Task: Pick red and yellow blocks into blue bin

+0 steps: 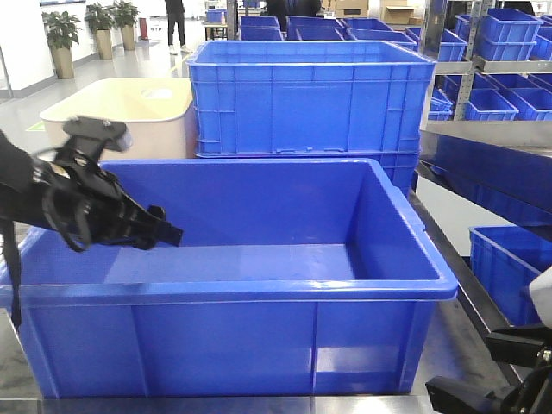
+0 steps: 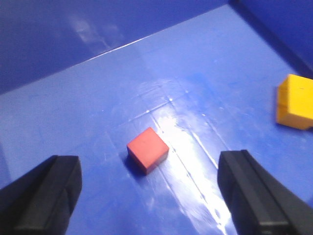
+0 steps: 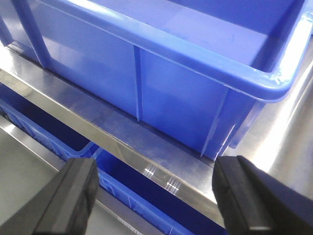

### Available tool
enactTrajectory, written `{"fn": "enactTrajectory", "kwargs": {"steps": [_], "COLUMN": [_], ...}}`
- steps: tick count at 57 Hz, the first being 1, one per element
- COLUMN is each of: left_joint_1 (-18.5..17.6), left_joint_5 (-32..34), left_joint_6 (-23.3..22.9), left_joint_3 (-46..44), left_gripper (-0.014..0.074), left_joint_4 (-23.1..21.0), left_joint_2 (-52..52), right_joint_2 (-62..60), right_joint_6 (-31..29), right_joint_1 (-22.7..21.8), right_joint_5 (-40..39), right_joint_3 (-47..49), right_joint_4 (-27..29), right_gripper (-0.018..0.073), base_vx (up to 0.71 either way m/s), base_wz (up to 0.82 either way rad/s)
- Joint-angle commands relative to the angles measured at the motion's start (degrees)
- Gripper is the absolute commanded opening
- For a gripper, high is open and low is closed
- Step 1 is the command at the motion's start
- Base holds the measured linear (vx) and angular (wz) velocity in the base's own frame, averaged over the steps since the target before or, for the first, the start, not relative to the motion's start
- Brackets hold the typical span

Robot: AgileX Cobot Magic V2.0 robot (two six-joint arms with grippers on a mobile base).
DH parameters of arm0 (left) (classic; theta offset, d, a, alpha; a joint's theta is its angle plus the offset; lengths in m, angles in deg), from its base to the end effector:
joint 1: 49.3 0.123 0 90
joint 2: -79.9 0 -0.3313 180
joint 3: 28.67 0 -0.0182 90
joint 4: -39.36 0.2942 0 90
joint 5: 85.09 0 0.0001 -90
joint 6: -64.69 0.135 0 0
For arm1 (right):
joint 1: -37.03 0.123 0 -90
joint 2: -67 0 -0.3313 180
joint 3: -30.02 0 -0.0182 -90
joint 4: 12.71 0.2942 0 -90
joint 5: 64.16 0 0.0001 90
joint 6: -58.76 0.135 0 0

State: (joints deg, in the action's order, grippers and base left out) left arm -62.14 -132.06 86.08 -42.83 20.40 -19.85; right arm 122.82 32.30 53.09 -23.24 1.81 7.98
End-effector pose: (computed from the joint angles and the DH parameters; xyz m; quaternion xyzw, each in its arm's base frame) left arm 0.4287 -0.1306 0.4042 0.2137 0.8791 -0.1254 0.4073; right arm 0.1976 0.0894 0.3740 -0.2548 0.8369 0.1251 0.4679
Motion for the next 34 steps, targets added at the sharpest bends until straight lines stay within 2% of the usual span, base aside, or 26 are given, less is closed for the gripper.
{"fn": "enactTrajectory", "kwargs": {"steps": [1,11,15,25,34], "left_joint_1": [-0.13,-0.13,-0.13,-0.13,-0.13], "left_joint_5": [1.00,-4.93,-5.32,-4.05,0.70], "left_joint_6": [-0.18,-1.08,-1.75,-2.36,-2.43], "left_joint_3": [-2.27,-1.76,0.68,12.98,26.59], "left_gripper": [0.0676,0.0648,0.0638,0.0627,0.0627], "left_joint_4": [-1.23,-1.28,-1.28,-1.28,-1.23], "left_joint_2": [7.27,16.53,20.52,32.15,42.53], "right_joint_2": [-0.56,-0.56,-0.56,-0.56,-0.56], "right_joint_6": [-0.40,-0.40,-0.40,-0.40,0.05], "right_joint_1": [0.00,0.00,0.00,0.00,0.00], "right_joint_5": [-4.22,-4.17,-4.17,-4.03,-3.85], "right_joint_3": [1.69,1.69,1.69,1.69,1.69], "right_joint_4": [0.54,0.54,0.54,0.54,0.54], "right_gripper": [0.0531,0.0531,0.0531,0.0531,0.0531], "base_vx": [0.00,0.00,0.00,0.00,0.00], "base_wz": [0.00,0.00,0.00,0.00,0.00]}}
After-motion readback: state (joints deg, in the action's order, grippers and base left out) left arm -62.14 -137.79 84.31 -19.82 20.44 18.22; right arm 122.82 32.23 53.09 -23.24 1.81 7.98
